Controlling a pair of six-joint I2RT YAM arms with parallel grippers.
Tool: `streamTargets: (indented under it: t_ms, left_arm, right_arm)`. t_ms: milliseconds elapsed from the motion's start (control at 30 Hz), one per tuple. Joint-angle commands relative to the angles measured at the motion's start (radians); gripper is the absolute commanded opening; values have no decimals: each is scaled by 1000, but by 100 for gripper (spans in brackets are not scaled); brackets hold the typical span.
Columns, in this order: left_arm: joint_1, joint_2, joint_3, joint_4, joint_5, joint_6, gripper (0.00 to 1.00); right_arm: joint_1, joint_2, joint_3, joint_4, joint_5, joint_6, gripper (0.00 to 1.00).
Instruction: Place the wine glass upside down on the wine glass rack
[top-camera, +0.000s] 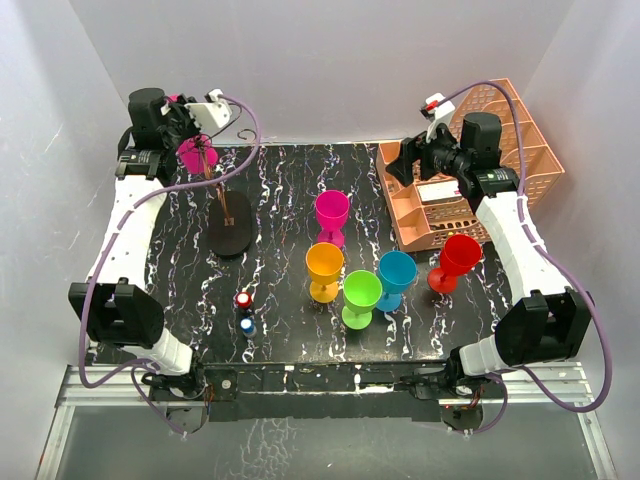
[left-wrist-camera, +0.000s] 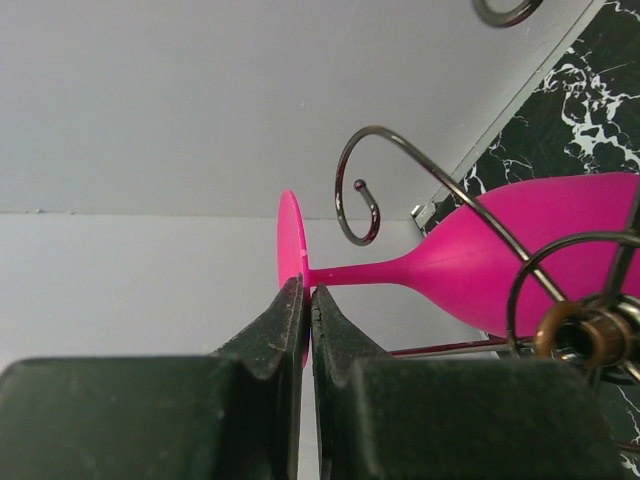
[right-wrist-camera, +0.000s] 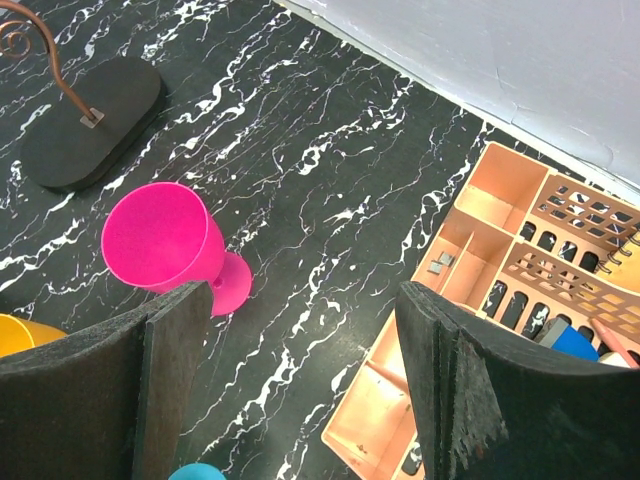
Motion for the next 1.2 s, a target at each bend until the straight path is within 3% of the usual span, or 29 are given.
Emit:
streamTargets:
  t_ms: [0,633,1167]
  left_arm:
    - [-25,-40,46,-12,34,31,0]
    - [-68,1,40,72,27,-25,0]
    - [-78,37,20,227,-97,-47,0]
  right_arm:
    - [-5,-19,5,62,-16,-13,80]
    - [-7,-18,-4,66,-16,-18,80]
    - [-11,-24,-6,66,-28,-17,81]
